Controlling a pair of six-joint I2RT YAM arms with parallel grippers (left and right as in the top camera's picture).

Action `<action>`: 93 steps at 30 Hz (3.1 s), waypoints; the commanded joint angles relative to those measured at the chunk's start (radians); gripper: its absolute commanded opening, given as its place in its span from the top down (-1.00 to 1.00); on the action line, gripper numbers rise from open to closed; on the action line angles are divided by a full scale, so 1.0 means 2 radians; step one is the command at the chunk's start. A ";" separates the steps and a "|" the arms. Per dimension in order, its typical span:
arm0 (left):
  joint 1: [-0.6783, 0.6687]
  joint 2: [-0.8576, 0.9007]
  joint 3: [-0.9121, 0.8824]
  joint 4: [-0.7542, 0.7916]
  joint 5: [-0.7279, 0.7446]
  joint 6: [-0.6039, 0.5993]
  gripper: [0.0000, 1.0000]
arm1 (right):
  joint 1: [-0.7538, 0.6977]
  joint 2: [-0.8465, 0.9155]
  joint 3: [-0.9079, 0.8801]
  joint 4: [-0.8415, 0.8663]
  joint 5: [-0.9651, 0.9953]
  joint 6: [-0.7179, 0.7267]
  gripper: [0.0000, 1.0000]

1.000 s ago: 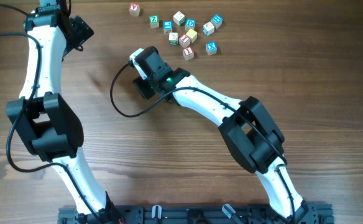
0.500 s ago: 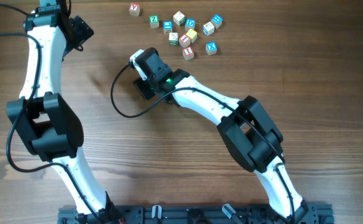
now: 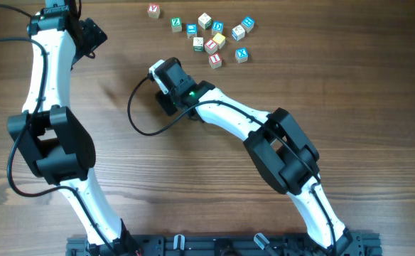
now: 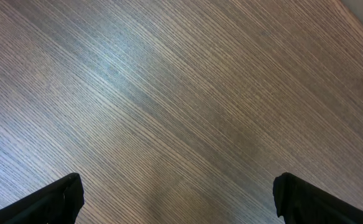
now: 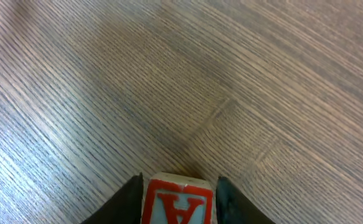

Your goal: Form a circle

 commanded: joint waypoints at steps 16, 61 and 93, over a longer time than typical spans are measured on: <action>0.001 -0.002 0.005 0.000 -0.006 0.002 -1.00 | -0.003 -0.046 -0.006 -0.047 0.005 -0.006 0.38; 0.001 -0.002 0.005 0.000 -0.006 0.002 -1.00 | -0.014 -0.047 -0.007 -0.152 0.005 -0.078 0.00; 0.001 -0.002 0.005 0.000 -0.006 0.002 -1.00 | -0.051 -0.076 0.016 -0.251 0.016 0.164 0.91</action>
